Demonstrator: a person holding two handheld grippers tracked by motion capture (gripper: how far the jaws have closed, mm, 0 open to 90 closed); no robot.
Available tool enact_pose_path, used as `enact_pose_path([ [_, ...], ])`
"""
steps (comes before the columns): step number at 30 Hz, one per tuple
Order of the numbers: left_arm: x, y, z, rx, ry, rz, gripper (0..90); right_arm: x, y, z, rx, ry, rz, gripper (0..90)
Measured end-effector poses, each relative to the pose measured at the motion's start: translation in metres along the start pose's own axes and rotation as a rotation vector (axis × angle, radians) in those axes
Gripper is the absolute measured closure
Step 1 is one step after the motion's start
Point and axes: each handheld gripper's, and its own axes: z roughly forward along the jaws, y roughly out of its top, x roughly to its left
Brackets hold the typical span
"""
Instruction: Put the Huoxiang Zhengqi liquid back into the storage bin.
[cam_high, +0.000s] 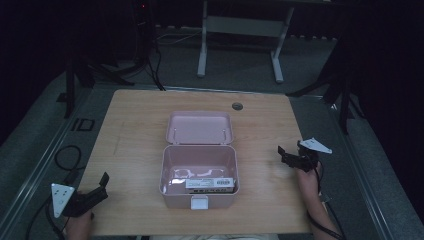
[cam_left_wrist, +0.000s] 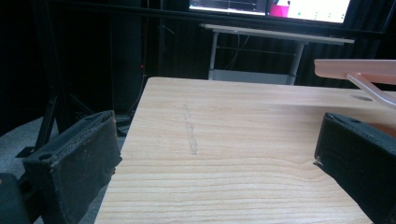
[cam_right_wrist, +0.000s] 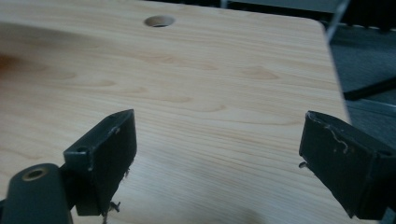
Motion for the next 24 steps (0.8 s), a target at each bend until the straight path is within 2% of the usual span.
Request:
enact_pose_path([
  [8, 0.0, 0.0, 0.0, 0.002, -0.001, 0.0, 0.2, -0.012, -0.002, -0.008, -0.033, 0.004, 0.084, 10.9],
  [14, 0.0, 0.0, 0.0, 0.002, -0.002, -0.001, 0.2, -0.016, -0.006, -0.01, -0.032, -0.039, 0.149, 11.0],
  [15, 0.0, 0.0, 0.0, 0.002, -0.002, -0.001, 0.2, -0.017, -0.006, -0.011, -0.036, -0.039, 0.171, 10.9],
  [16, 0.0, 0.0, 0.0, 0.002, -0.002, -0.001, 0.2, -0.017, -0.006, -0.011, -0.036, -0.039, 0.171, 10.9],
  [17, 0.0, 0.0, 0.0, 0.003, -0.002, -0.002, 0.2, -0.02, -0.006, -0.013, -0.038, -0.051, 0.205, 11.1],
  [23, 0.0, 0.0, 0.0, 0.003, -0.003, -0.001, 0.2, -0.03, -0.007, -0.016, -0.041, -0.071, 0.287, 12.7],
  [24, 0.0, 0.0, 0.0, 0.003, -0.003, -0.001, 0.2, -0.032, -0.007, -0.016, -0.039, -0.081, 0.287, 12.7],
])
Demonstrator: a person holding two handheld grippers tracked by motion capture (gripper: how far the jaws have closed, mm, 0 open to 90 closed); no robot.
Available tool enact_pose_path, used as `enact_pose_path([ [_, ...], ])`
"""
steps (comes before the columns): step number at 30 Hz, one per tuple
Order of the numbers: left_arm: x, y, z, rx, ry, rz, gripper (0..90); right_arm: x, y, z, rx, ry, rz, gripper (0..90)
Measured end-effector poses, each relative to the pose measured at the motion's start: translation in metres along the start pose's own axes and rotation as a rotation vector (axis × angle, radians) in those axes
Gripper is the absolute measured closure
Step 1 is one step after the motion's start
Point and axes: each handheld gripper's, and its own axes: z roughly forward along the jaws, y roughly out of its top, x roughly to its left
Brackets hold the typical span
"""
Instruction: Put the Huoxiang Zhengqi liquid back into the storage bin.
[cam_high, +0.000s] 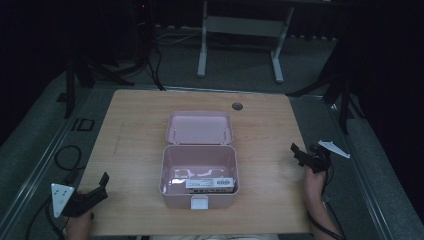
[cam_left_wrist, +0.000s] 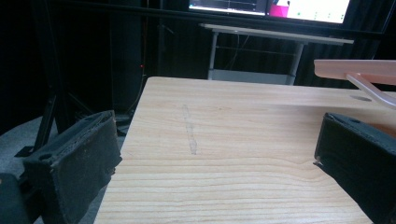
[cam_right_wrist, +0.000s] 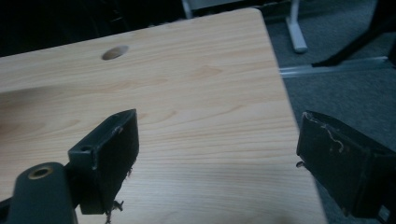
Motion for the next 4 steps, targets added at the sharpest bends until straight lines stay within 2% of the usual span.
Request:
enact_pose_path([
  [4, 0.0, 0.0, 0.0, 0.0, -0.001, 0.001, 0.2, -0.0025, 0.0003, 0.0006, 0.012, -0.015, 0.005, 12.7],
])
